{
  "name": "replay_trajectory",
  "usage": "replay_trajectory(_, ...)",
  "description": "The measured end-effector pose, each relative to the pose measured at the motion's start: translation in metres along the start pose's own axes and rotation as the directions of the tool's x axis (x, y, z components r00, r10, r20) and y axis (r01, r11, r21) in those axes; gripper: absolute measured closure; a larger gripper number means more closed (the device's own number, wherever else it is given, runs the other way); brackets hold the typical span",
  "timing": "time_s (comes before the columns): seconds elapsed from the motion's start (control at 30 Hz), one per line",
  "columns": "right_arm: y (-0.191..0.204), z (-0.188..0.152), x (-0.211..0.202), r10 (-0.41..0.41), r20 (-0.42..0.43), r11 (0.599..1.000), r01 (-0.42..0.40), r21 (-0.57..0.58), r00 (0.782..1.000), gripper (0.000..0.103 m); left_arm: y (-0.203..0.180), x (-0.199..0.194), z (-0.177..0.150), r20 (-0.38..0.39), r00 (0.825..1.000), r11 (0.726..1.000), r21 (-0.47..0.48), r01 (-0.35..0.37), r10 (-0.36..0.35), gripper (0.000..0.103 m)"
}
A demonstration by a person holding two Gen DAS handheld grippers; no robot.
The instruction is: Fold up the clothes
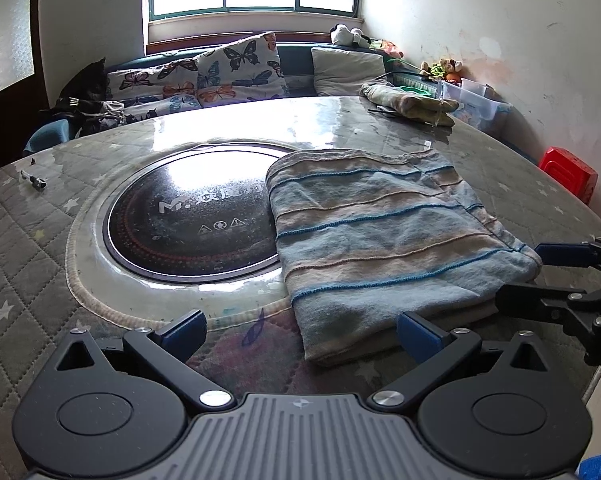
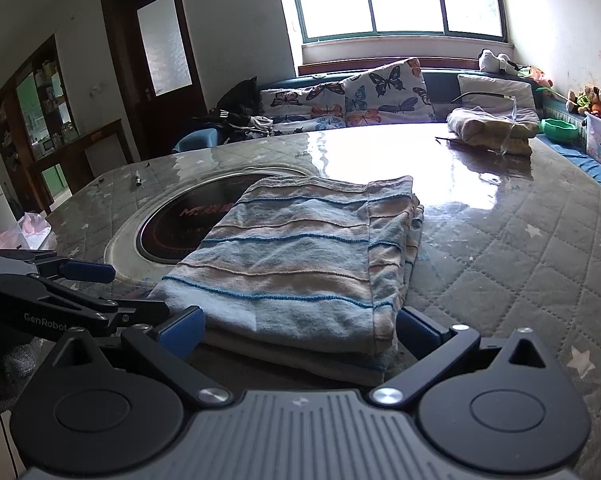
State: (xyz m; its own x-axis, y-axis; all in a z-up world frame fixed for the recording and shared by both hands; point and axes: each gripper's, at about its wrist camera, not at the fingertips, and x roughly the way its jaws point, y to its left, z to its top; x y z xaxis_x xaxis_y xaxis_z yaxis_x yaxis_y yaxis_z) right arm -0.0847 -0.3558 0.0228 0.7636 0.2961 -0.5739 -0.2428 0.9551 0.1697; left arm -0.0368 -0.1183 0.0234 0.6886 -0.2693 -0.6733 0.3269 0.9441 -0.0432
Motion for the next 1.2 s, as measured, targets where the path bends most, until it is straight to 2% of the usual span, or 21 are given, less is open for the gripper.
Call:
replay_trajectory(0.2,0.018,0.005,0.001,0.009,0.002,0.994,-0.009,-0.111,1.0,0.0,0.017,0.001,0.004,-0.016,1.0,0.998,-0.055,-0.022,0.021,0.0)
replay_trajectory(0.37,0.041,0.007,0.004,0.002,0.016,0.97,0.002,-0.241,1.0,0.003,0.034,-0.001,0.006,-0.007,0.998,0.995,-0.087,-0.055,0.055,0.0)
replay_trajectory(0.53,0.07,0.009,0.005,0.017,0.037,0.92,-0.001,-0.391,0.999,0.005,0.049,0.0,0.007,-0.013,0.998,0.989,-0.128,-0.07,0.068,0.0)
replay_trajectory(0.67,0.092,0.007,0.013,0.069,-0.017,0.877,-0.069,-0.476,0.997,0.009,0.05,0.002,0.007,-0.017,0.998,0.989,-0.134,-0.06,0.058,0.0)
replay_trajectory(0.73,0.098,0.005,0.02,0.078,-0.039,0.869,-0.087,-0.487,0.996,0.011,0.048,0.004,0.007,-0.022,0.998,0.99,-0.132,-0.057,0.055,0.0)
replay_trajectory(0.83,0.105,0.002,0.03,0.089,-0.077,0.861,-0.116,-0.495,0.993,0.017,0.047,0.006,0.007,-0.031,0.998,0.989,-0.131,-0.062,0.058,0.0)
replay_trajectory(0.93,0.111,-0.002,0.041,0.095,-0.119,0.849,-0.143,-0.509,0.988,0.027,0.048,0.006,0.008,-0.03,0.998,0.989,-0.134,-0.066,0.063,0.0)
replay_trajectory(0.97,0.113,-0.003,0.045,0.095,-0.132,0.845,-0.15,-0.514,0.987,0.033,0.049,0.006,0.009,-0.028,0.998,0.989,-0.136,-0.066,0.063,0.0)
replay_trajectory(1.07,0.117,-0.004,0.054,0.097,-0.154,0.841,-0.164,-0.516,0.983,0.038,0.053,0.004,0.01,-0.022,0.998,0.987,-0.148,-0.06,0.058,0.0)
replay_trajectory(1.13,0.118,-0.002,0.057,0.1,-0.153,0.846,-0.165,-0.507,0.983,0.046,0.055,0.003,0.012,-0.019,0.999,0.986,-0.16,-0.052,0.05,0.0)
replay_trajectory(1.17,0.118,-0.002,0.058,0.1,-0.15,0.852,-0.163,-0.498,0.984,0.056,0.056,0.003,0.013,-0.02,0.999,0.985,-0.168,-0.044,0.041,0.0)
replay_trajectory(1.2,0.116,-0.001,0.057,0.105,-0.148,0.858,-0.165,-0.486,0.983,0.058,0.058,0.004,0.014,-0.022,0.999,0.983,-0.179,-0.032,0.029,0.0)
